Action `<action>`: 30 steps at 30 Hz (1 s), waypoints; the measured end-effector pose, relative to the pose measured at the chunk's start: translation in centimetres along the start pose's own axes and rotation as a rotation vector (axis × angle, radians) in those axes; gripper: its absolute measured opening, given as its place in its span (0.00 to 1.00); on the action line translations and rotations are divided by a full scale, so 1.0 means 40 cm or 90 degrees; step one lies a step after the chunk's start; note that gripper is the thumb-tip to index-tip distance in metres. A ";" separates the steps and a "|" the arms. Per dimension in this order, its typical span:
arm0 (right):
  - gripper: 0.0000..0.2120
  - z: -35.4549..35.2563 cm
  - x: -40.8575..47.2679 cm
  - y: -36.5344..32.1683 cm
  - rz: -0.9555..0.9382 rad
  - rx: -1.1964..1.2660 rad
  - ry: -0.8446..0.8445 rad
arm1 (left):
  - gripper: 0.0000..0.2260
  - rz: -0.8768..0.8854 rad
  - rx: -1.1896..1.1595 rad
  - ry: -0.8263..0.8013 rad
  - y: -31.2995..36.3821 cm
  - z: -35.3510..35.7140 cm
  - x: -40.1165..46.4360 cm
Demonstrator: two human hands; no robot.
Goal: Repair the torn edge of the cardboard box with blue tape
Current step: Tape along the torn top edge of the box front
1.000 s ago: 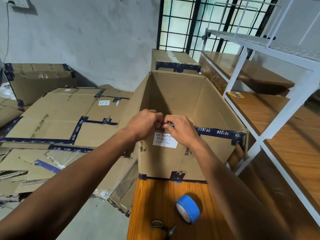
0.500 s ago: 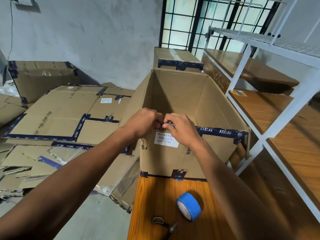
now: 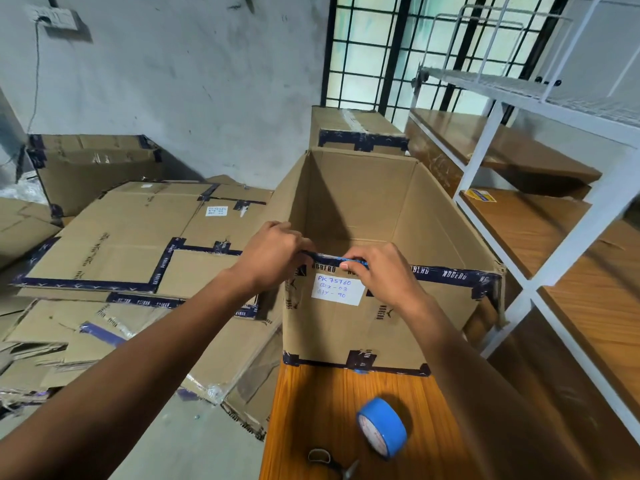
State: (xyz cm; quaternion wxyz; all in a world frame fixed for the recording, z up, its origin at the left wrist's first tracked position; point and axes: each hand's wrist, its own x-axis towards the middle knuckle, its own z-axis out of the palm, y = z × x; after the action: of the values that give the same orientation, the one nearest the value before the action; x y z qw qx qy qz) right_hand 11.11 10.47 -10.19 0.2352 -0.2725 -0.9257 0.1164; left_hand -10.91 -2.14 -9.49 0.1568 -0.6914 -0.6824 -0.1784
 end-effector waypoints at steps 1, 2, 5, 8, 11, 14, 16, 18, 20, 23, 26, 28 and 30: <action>0.06 0.004 0.000 -0.001 -0.006 0.012 0.006 | 0.08 -0.005 -0.009 -0.007 -0.002 0.002 0.001; 0.06 0.007 0.000 -0.004 -0.012 0.021 0.013 | 0.08 -0.011 -0.018 -0.018 -0.003 0.002 0.003; 0.07 0.007 0.000 -0.005 -0.011 0.029 0.027 | 0.09 -0.019 -0.029 -0.041 -0.003 -0.007 0.008; 0.09 -0.006 -0.014 0.000 -0.008 -0.003 -0.003 | 0.11 -0.006 -0.025 -0.047 -0.005 -0.016 -0.005; 0.11 -0.015 -0.033 0.018 -0.036 -0.068 -0.004 | 0.14 0.012 0.032 -0.039 -0.023 -0.024 -0.026; 0.12 -0.022 -0.036 0.039 -0.034 -0.085 0.018 | 0.13 -0.010 0.052 -0.052 -0.036 -0.031 -0.032; 0.11 -0.013 -0.035 0.047 -0.049 -0.075 0.023 | 0.11 -0.007 0.054 -0.036 -0.035 -0.024 -0.035; 0.09 -0.006 -0.034 0.046 -0.056 -0.055 0.027 | 0.09 -0.018 0.041 -0.018 -0.033 -0.016 -0.040; 0.08 -0.008 -0.036 0.043 -0.051 -0.045 0.032 | 0.08 -0.024 0.015 -0.010 -0.035 -0.006 -0.042; 0.11 -0.030 -0.036 0.033 -0.043 -0.079 0.006 | 0.10 -0.020 0.002 -0.046 -0.040 -0.012 -0.035; 0.19 -0.048 -0.031 0.007 -0.058 -0.111 -0.013 | 0.19 0.016 0.044 -0.072 -0.026 -0.023 -0.024; 0.19 -0.043 -0.020 -0.027 -0.075 -0.106 0.000 | 0.21 0.037 0.069 -0.068 0.005 -0.030 -0.012; 0.12 -0.019 -0.008 -0.065 -0.083 -0.130 0.019 | 0.20 0.040 0.101 -0.069 0.041 -0.020 0.002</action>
State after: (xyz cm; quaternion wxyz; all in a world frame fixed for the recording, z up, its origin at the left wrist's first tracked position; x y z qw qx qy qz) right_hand 10.55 8.23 -8.74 0.2270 -0.2362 -0.9448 0.0023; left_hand -9.29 -2.48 -8.69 0.1792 -0.7067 -0.6796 -0.0808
